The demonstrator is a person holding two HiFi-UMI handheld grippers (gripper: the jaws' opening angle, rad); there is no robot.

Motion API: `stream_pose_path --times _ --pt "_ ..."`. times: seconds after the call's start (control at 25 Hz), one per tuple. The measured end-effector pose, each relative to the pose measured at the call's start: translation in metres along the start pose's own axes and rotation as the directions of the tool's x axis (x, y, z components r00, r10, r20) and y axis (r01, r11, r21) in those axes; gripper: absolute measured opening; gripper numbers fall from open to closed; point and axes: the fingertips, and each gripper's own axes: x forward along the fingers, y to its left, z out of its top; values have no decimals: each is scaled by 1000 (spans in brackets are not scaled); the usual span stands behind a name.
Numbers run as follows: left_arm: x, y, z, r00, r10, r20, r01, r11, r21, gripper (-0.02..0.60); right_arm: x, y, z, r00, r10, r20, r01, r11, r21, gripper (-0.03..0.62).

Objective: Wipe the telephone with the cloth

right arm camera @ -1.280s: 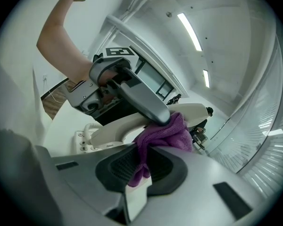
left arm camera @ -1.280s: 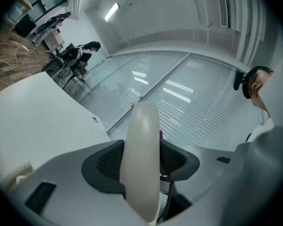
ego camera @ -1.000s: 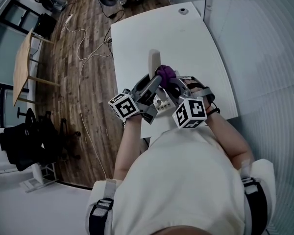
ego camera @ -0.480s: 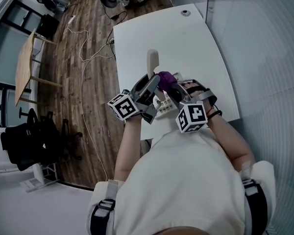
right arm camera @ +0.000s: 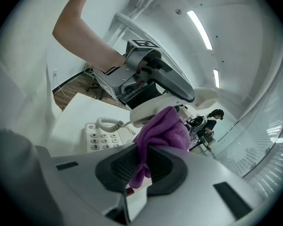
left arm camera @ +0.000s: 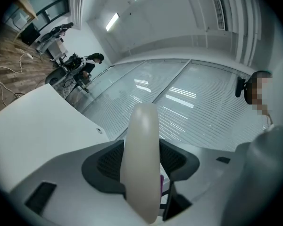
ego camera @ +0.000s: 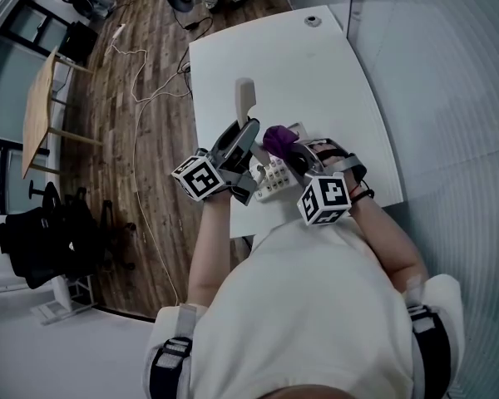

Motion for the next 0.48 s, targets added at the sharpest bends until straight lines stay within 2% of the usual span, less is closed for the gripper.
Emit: stream_pose_path --times 0.48 --pt "1 4 26 998 21 61 -22 1000 17 238 7 15 -4 997 72 1 -72 996 49 44"
